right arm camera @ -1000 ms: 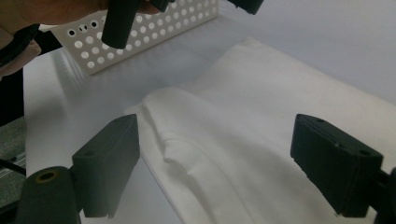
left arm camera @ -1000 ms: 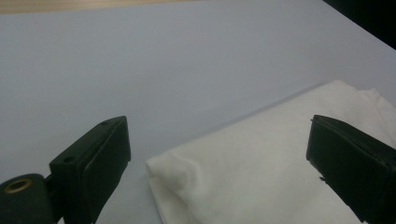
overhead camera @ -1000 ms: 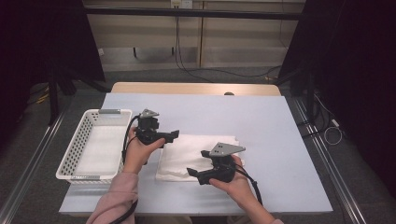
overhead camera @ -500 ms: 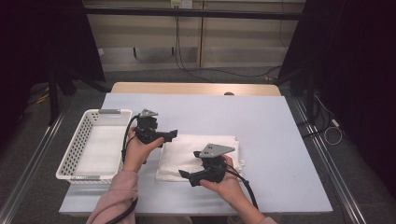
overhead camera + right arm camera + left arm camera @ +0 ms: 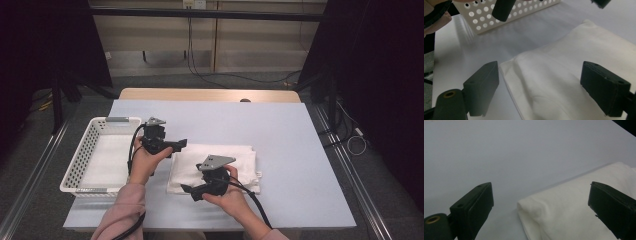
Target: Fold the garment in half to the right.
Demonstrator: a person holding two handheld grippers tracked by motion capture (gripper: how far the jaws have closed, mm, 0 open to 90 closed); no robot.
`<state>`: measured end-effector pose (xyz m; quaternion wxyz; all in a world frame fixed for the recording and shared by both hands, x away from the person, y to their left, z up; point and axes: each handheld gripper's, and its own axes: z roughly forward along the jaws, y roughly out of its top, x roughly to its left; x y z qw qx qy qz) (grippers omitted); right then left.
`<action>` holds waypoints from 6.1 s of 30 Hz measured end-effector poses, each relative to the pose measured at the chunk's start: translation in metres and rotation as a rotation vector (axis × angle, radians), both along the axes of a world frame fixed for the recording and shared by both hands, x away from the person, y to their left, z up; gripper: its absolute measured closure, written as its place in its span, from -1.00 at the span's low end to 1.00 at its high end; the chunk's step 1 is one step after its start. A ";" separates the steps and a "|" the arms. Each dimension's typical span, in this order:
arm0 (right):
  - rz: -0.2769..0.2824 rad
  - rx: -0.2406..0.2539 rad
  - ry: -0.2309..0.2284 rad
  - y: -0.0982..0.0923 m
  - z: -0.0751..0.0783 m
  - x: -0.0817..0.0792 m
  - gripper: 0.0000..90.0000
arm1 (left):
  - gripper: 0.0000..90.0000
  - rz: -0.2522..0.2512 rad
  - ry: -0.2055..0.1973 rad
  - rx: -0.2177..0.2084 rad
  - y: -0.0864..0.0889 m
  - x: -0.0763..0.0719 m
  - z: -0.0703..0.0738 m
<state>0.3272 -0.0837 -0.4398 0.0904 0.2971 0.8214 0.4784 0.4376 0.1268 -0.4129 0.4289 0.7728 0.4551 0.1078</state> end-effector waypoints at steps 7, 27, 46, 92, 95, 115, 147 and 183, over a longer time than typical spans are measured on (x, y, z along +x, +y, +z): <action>0.034 -0.023 0.005 0.016 -0.003 0.003 -0.59 | -0.85 0.008 0.005 -0.004 0.002 0.000 -0.001; 0.080 -0.178 -0.032 0.042 -0.020 0.006 0.20 | -0.77 0.013 0.026 0.023 -0.002 -0.001 -0.010; 0.049 -0.180 -0.044 0.042 -0.020 0.004 0.89 | 0.56 0.005 0.106 0.121 -0.018 0.004 -0.036; 0.005 0.040 -0.084 0.050 0.026 0.004 0.90 | 0.85 0.009 0.166 -0.035 0.008 0.016 0.041; 0.011 0.039 -0.091 0.052 0.027 0.005 0.90 | 0.85 0.009 0.163 -0.031 0.010 0.016 0.044; 0.038 0.043 -0.094 0.065 0.039 0.007 0.90 | 0.84 0.030 0.173 -0.010 0.024 0.016 0.053; 0.049 0.061 -0.087 0.078 0.046 0.010 0.90 | 0.84 0.045 0.205 -0.004 0.038 0.018 0.059; 0.077 0.074 -0.092 0.099 0.048 0.012 0.90 | 0.84 0.066 0.209 0.003 0.064 0.017 0.061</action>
